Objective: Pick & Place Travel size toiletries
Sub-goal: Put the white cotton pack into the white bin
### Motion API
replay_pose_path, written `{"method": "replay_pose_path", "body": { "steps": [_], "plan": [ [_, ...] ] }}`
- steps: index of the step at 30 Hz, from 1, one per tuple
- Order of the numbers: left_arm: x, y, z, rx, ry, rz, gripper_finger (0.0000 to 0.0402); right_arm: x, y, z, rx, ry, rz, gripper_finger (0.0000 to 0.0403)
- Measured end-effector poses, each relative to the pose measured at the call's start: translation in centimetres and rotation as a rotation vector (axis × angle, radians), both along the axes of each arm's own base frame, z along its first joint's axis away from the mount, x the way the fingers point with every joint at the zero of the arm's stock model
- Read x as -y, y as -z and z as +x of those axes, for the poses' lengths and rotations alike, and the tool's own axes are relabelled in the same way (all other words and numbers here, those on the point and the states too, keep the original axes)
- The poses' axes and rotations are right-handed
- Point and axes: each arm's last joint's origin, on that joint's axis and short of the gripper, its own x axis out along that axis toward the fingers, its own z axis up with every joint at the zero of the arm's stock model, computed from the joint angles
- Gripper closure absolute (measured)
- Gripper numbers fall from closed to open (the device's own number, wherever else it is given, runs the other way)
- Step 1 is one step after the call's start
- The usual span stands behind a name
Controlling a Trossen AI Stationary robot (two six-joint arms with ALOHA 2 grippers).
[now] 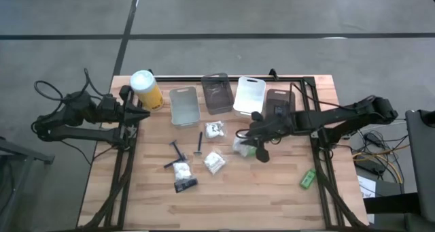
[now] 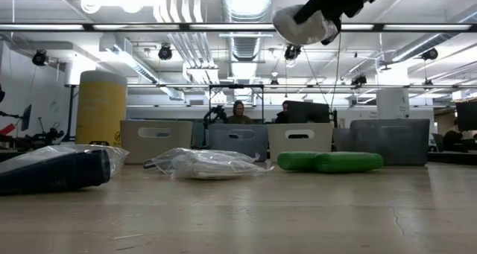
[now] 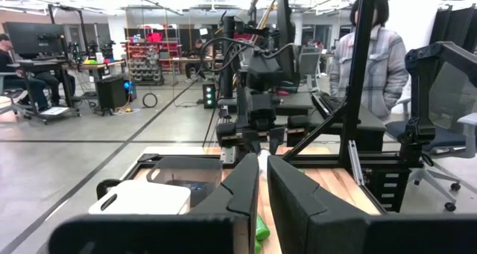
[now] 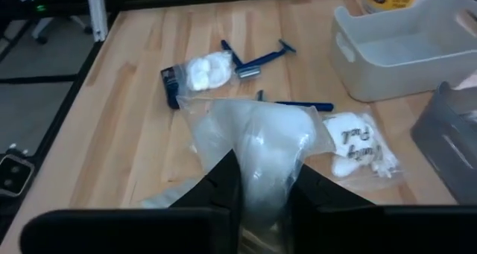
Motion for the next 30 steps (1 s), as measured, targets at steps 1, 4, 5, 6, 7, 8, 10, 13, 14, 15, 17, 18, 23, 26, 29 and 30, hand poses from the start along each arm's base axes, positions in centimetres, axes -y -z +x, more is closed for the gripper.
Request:
{"method": "replay_pose_path", "body": {
  "steps": [1,4,5,6,7,8,10,13,14,15,17,18,23,26,29,30],
  "plan": [
    [0.0,0.0,0.0,0.000,0.000,0.000,0.0367,0.2,0.0,0.0,0.002,0.009,0.002,0.0346],
    [0.0,0.0,0.0,0.000,0.000,0.000,0.0367,0.8,-0.1,0.0,0.006,0.030,0.002,0.0343],
    [0.0,0.0,0.0,0.000,0.000,0.000,0.0367,1.0,-0.1,0.0,0.006,0.038,0.002,0.0343],
    [0.0,0.0,0.0,0.000,0.000,0.000,0.0367,1.2,-0.1,0.0,0.005,0.046,0.002,0.0345],
    [0.0,0.0,0.0,0.000,0.000,0.000,0.0367,1.4,-0.1,0.1,0.006,0.054,0.002,0.0347],
    [0.0,0.0,0.0,0.000,0.000,0.000,0.0367,1.6,-0.1,0.1,0.006,0.063,0.002,0.0349],
    [0.0,0.0,0.0,-0.001,0.000,0.000,0.0367,2.2,-0.1,0.1,0.006,0.082,0.002,0.0354],
    [0.0,0.0,0.0,0.000,0.000,0.000,0.0367,3.1,-0.1,0.1,0.006,0.116,0.001,0.0358],
    [0.0,0.0,0.0,0.000,0.000,0.000,0.0367,3.5,-0.1,0.1,0.006,0.130,0.000,0.0358],
    [0.0,0.0,0.0,0.000,0.000,0.000,0.0367,4.0,-0.1,0.1,0.006,0.146,-0.001,0.0357],
    [0.0,0.0,0.0,0.000,0.000,0.000,0.0367,5.1,-0.1,0.0,0.005,0.188,-0.001,0.0352],
    [0.0,0.0,0.0,0.000,0.000,0.000,0.0367,5.7,-0.1,0.0,0.004,0.210,-0.002,0.0350],
    [0.0,0.0,0.0,0.000,0.000,0.000,0.0367,8.9,0.5,-0.1,-0.017,0.331,0.001,0.0341],
    [0.0,0.0,0.0,0.000,0.000,0.000,0.0367,10.9,0.9,-0.3,-0.034,0.405,0.006,0.0340],
    [0.0,0.0,0.0,0.000,0.000,0.000,0.0367,12.8,1.3,-0.7,-0.047,0.477,0.010,0.0346],
    [0.0,0.0,0.0,0.000,0.000,0.000,0.0367,13.4,1.5,-0.9,-0.053,0.499,0.011,0.0349]
  ]
}}
